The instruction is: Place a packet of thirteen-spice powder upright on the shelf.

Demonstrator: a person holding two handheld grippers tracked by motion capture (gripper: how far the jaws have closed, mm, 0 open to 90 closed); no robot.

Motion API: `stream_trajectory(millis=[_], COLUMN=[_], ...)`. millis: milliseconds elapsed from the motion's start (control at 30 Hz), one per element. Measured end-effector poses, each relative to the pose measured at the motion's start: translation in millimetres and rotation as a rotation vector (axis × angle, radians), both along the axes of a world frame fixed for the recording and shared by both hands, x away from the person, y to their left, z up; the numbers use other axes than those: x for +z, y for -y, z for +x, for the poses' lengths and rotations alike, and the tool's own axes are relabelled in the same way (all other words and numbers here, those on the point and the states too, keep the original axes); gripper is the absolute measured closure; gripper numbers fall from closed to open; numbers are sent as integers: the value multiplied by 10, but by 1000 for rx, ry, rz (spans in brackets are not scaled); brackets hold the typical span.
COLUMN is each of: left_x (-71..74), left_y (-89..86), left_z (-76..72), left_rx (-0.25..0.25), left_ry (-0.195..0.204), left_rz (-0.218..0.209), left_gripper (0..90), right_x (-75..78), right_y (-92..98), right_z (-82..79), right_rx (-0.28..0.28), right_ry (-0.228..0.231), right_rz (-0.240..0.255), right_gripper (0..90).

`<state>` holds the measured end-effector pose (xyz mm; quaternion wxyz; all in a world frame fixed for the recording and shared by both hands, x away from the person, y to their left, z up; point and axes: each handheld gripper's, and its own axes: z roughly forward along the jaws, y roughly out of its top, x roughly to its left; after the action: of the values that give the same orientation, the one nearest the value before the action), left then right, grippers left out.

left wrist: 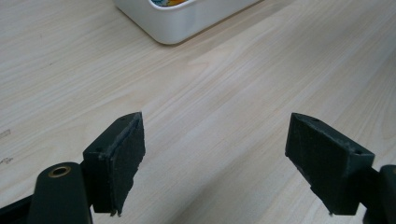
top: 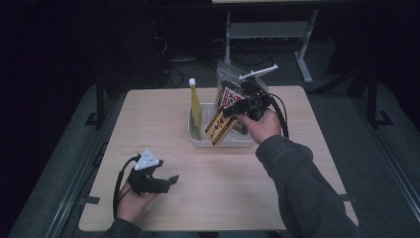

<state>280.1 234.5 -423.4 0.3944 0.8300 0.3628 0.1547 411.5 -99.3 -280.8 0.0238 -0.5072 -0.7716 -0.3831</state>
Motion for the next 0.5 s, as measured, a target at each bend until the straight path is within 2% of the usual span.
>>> stream_trajectory(millis=[100, 500], left_x=[5, 4], left_y=[-12, -54], left_z=[-1, -7], left_rx=[5, 15], left_ry=[1, 2], left_rz=[-3, -6], left_gripper=[194, 192], right_x=[10, 27], right_y=[-10, -133], right_z=[56, 251], right_rx=[-14, -75], right_ry=[-1, 12], right_rz=[11, -14], right_gripper=[678, 678])
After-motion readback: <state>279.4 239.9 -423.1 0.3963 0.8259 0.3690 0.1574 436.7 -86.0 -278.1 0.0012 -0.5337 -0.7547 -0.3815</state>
